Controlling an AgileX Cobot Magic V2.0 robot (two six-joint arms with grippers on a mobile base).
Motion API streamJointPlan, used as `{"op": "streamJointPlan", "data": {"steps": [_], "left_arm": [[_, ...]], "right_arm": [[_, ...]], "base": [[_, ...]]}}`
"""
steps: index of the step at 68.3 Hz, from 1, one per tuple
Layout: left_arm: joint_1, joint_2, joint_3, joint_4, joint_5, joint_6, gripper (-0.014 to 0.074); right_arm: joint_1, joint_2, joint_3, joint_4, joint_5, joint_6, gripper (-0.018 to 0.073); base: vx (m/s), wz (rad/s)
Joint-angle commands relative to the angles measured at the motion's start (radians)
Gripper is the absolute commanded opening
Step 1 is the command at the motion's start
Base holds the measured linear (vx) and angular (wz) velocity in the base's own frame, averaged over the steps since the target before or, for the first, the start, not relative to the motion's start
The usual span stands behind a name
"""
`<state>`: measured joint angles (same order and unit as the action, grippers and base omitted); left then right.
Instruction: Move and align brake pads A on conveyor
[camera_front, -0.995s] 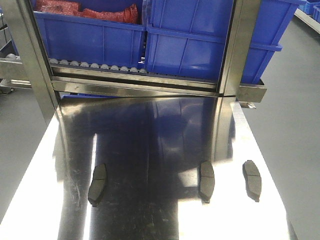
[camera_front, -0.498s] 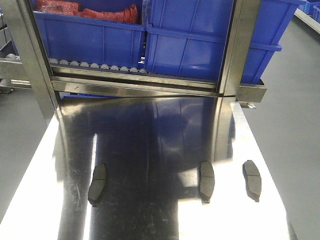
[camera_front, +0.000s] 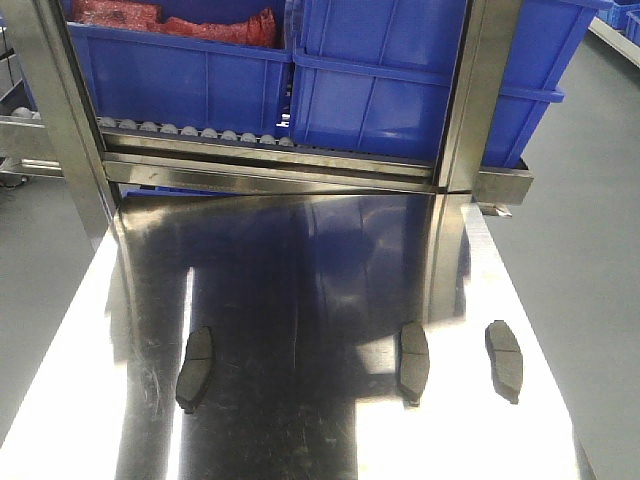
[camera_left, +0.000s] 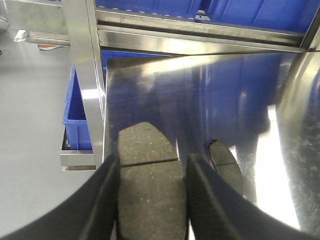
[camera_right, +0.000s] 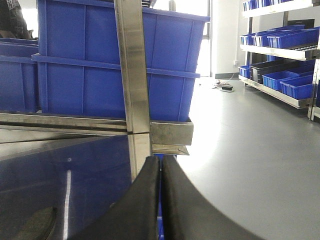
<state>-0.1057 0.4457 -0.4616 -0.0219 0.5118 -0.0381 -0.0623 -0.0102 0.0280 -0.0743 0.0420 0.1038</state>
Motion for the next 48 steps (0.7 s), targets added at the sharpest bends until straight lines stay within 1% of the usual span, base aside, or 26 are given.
{"op": "streamJointPlan", "data": {"steps": [1,16,24,29,36,42,48], "left_arm": [[-0.004,0.002,-0.029,-0.007,-0.097,-0.006,-0.0006],[-0.004,0.002,-0.029,-0.007,-0.097,-0.006,-0.0006],[-0.004,0.002,-0.029,-0.007,-0.097,-0.006,-0.0006],[-0.004,0.002,-0.029,-0.007,-0.097,-0.006,-0.0006],[-0.004,0.002,-0.029,-0.007,-0.097,-0.006,-0.0006],[-0.004,0.002,-0.029,-0.007,-0.097,-0.006,-0.0006],[-0.004,0.002,-0.029,-0.007,-0.097,-0.006,-0.0006]], "right_arm": [[-0.007,-0.012,0.012,-0.007,-0.072,0.001,-0.0011],[-0.007,-0.012,0.012,-0.011,-0.076,-0.003,-0.0011],[-0.007,-0.012,0.011,-0.011,-0.109,-0.003,-0.0011],[-0.007,-0.012,0.010,-0.011,-0.150,-0.004,-0.0011],[-0.007,-0.012,0.008,-0.011,-0.271,-0.006,-0.0011],[-0.007,0.007,-0.037,-0.011,-0.292,-0.024,-0.0011],[-0.007,0.075,-0.123,-0.011,-0.286,-0.031,-0.0011]], "base": [[0.00,0.00],[0.00,0.00],[0.00,0.00],[0.00,0.00],[0.00,0.00],[0.00,0.00],[0.00,0.00]]}}
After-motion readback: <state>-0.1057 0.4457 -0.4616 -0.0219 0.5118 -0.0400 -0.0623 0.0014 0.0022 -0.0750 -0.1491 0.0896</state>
